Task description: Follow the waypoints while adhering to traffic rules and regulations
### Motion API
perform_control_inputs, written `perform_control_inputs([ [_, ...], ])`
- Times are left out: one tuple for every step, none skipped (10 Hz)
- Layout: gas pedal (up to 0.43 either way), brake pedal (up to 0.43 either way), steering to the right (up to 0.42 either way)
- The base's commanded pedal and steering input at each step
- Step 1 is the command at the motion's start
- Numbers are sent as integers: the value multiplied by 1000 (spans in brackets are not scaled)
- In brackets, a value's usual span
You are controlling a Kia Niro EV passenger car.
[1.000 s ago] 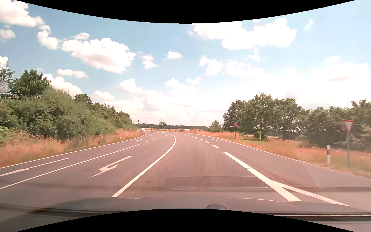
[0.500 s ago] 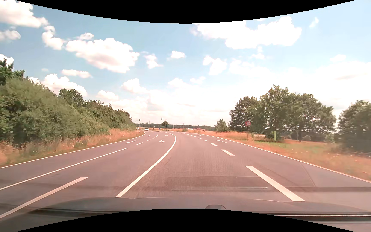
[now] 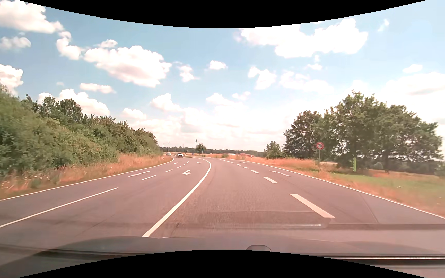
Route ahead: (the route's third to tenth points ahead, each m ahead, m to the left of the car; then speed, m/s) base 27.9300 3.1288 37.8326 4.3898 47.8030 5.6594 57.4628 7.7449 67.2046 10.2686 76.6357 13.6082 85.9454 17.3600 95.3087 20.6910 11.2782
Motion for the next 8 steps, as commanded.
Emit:
perform_control_inputs([
  [331, 0, -20],
  [331, 0, -20],
  [331, 0, -20],
  [331, 0, -20],
  [331, 0, -20],
  [331, 0, -20],
  [331, 0, -20],
  [331, 0, -20],
])
